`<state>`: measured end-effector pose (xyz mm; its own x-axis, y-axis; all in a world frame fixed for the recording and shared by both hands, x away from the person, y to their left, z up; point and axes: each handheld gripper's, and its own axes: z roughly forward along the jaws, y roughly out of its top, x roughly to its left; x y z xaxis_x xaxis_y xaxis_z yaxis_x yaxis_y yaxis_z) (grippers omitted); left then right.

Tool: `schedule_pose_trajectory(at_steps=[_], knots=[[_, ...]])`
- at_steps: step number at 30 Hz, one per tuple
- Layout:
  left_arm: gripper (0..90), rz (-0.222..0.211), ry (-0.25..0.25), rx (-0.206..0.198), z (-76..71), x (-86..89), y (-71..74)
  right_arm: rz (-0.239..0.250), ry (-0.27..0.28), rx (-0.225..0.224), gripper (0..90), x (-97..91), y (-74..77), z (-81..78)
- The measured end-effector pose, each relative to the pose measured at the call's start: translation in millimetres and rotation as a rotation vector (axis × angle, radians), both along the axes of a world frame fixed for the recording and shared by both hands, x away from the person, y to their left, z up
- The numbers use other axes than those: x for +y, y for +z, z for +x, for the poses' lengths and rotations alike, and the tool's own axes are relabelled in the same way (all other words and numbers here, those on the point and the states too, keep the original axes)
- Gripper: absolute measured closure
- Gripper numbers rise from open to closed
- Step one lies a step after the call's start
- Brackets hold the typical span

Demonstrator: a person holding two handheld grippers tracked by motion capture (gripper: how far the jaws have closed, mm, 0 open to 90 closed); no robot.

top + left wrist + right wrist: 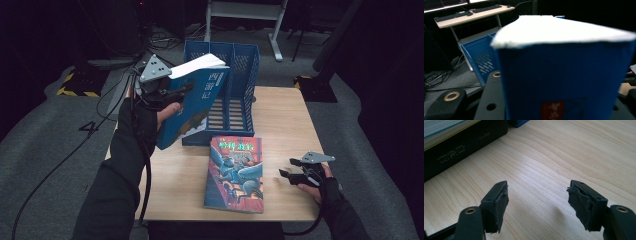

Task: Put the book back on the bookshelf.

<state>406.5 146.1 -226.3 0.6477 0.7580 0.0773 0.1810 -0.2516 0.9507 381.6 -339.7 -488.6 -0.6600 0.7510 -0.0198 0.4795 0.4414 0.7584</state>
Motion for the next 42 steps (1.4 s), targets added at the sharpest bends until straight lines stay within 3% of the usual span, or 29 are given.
schedule_pose_trajectory(at_steps=[11,25,34,38,42], knots=[[60.8,0.004,0.114,0.036,32.1,-3.1,-4.3,-0.003,-0.002,-0.005,33.1,-0.1,0.2,-0.3],[60.8,-0.067,0.22,0.058,59.9,2.3,-8.4,-0.021,0.005,-0.007,33.2,1.3,-1.4,-1.2],[60.8,-0.074,0.282,0.086,77.7,-8.0,-11.6,-0.032,0.007,-0.005,33.5,2.8,-2.1,-0.9],[60.8,-0.058,0.33,0.101,89.8,-15.4,-11.9,-0.043,0.009,-0.004,33.5,3.0,-3.3,-1.0],[60.7,-0.045,0.345,0.108,95.6,-23.6,-9.5,-0.039,0.014,-0.009,33.5,3.3,-2.9,-1.6]])
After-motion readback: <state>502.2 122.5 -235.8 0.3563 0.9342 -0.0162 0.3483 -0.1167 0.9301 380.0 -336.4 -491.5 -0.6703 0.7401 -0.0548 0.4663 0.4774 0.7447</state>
